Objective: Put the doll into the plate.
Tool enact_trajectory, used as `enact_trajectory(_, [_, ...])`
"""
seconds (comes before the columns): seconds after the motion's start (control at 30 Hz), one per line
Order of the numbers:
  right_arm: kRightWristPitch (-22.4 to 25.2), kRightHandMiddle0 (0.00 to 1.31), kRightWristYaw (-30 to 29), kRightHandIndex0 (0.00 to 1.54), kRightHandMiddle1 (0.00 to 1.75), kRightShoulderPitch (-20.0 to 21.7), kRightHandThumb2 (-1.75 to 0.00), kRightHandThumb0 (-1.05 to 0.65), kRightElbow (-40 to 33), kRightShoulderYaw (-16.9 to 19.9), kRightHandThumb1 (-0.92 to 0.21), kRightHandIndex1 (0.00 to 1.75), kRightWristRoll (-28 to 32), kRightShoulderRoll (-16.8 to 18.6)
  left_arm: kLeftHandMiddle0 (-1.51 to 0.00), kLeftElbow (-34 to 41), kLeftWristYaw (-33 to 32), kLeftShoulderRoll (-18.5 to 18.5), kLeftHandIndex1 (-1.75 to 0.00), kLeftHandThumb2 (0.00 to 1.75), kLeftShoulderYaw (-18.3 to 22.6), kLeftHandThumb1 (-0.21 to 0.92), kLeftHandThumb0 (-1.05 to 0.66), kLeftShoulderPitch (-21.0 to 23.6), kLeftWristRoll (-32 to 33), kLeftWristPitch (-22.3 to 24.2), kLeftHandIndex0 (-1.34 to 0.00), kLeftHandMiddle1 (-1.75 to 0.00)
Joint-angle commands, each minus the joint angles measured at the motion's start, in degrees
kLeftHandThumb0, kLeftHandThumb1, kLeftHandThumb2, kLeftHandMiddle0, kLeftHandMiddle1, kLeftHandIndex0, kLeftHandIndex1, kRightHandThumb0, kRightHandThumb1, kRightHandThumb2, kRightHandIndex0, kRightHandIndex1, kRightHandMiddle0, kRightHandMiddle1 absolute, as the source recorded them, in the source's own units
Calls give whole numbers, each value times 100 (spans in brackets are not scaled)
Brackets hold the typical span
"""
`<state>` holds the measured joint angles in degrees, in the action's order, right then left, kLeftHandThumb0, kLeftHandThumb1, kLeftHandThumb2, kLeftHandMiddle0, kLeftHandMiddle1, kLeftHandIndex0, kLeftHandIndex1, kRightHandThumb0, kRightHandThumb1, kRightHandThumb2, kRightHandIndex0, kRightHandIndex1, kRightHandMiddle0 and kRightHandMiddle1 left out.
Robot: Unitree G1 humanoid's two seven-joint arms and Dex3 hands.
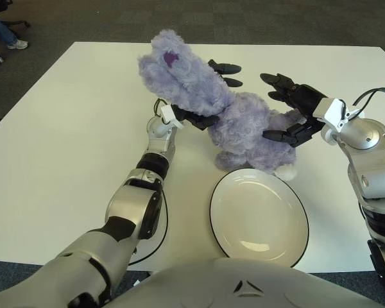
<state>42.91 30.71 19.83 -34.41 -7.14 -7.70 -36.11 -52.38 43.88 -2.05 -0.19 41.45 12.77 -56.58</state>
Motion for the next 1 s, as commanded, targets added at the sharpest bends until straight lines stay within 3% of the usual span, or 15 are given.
enact_trajectory(0.0, [51, 0, 105, 10, 29, 34, -79, -73, -18, -30, -37, 121, 155, 54, -30, 17, 73, 1, -106, 61, -13, 70, -81, 44, 43, 17, 0, -77])
enact_trajectory(0.03, [65, 0, 118, 11, 33, 35, -81, -71, -20, -35, -34, 137, 176, 51, -31, 18, 80, -2, -107, 61, -10, 71, -82, 44, 50, 10, 0, -78])
enact_trajectory(0.1, [129, 0, 158, 13, 38, 32, -84, -68, -39, -57, -31, 152, 201, 34, -32, 36, 98, -21, -109, 60, -5, 73, -83, 35, 73, -16, 0, -78])
enact_trajectory(0.23, [226, 0, 229, 21, 44, 58, -89, -62, 17, -71, -27, 169, 355, 91, -33, 54, 83, -34, -113, 59, 0, 76, -82, 33, 51, -94, 0, -79])
enact_trajectory(0.57, [306, 0, 327, 36, 44, 10, -91, -58, 84, 27, -27, 175, 805, 259, -32, 22, -167, 75, -115, 59, -66, 75, -78, 78, -304, -180, 0, -80])
enact_trajectory(0.97, [813, 0, 615, 54, 31, 196, -92, -49, 49, -237, -26, 175, 1099, 19, -23, 16, -349, 119, -112, 59, -154, 77, -83, 119, -515, -221, 0, -76])
